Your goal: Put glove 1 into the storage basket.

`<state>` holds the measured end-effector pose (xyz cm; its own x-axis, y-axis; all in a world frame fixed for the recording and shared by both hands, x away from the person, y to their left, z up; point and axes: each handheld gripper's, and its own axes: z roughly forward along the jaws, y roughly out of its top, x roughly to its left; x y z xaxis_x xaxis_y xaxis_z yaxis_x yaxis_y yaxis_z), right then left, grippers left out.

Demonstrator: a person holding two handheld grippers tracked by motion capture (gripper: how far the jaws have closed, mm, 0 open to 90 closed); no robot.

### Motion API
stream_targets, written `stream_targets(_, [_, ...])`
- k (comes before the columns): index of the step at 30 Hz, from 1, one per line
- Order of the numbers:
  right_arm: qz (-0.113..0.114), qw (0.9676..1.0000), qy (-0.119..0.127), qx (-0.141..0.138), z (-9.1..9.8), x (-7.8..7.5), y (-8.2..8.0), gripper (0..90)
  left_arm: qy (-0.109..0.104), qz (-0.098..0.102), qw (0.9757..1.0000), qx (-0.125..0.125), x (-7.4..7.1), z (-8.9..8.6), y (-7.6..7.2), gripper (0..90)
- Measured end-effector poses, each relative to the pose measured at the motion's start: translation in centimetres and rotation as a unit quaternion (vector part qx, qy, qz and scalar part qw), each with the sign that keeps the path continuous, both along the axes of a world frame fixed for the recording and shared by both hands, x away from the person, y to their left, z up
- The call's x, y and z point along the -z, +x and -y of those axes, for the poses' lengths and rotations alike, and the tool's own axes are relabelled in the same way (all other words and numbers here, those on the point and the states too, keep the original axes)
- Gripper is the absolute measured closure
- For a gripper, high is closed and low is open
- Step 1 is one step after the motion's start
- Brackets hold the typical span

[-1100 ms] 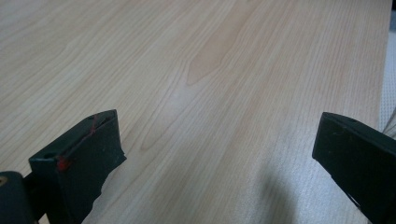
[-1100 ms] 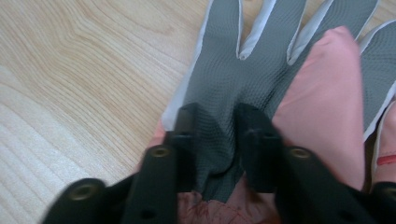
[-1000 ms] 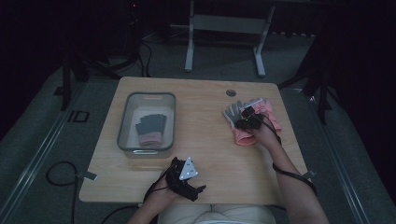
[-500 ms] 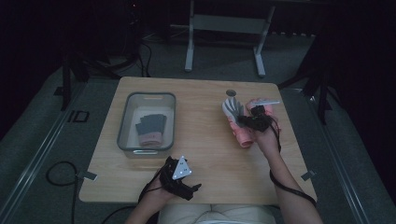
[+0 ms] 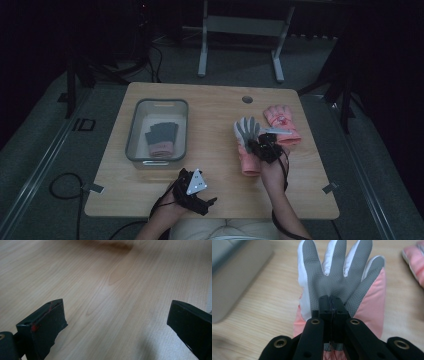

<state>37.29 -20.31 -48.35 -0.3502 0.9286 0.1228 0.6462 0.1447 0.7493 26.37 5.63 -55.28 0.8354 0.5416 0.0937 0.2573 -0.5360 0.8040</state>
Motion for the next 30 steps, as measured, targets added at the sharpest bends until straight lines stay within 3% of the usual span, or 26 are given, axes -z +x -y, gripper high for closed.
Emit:
stream_targets(3, [-0.022,0.9997,0.002,0.003,-0.2,1.4,0.0,88.8,0.002,0.006,1.0,-0.001,0.2,0.2,-0.1,1.4])
stream_targets(5, [-0.025,0.9997,-0.004,-0.005,-0.7,2.0,0.1,88.8,0.016,0.012,0.9998,-0.002,0.2,0.3,-0.2,1.4])
stream_targets(11, [-0.036,0.9991,-0.017,-0.013,-2.1,3.8,0.6,88.3,0.01,0.002,1.0,-0.001,0.4,0.1,0.1,1.4])
stream_targets(14, [-0.045,0.9989,-0.012,-0.007,-2.6,4.5,0.9,87.4,0.012,0.002,0.9999,0.001,0.4,0.2,0.1,1.4])
stream_targets(16, [-0.039,0.9991,-0.016,-0.004,-2.9,4.9,0.8,86.6,0.02,0.003,0.9998,-0.001,0.5,0.3,0.0,1.4])
stream_targets(18, [-0.04,0.9991,-0.015,-0.003,-2.9,5.1,0.9,85.7,0.014,0.0,0.9999,0.0,0.5,0.2,0.1,1.4])
stream_targets(22, [-0.038,0.9991,-0.016,0.001,-3.0,5.2,1.1,83.3,0.005,-0.002,1.0,0.0,0.5,0.1,0.2,1.4])
stream_targets(24, [-0.04,0.9992,-0.009,0.003,-3.0,5.0,1.1,80.8,0.016,0.003,0.9999,-0.001,0.6,0.1,0.1,1.4])
stream_targets(30, [-0.014,0.9997,0.019,-0.002,-2.5,2.9,0.4,74.8,0.021,0.006,0.9998,-0.004,0.6,0.1,0.0,1.4])
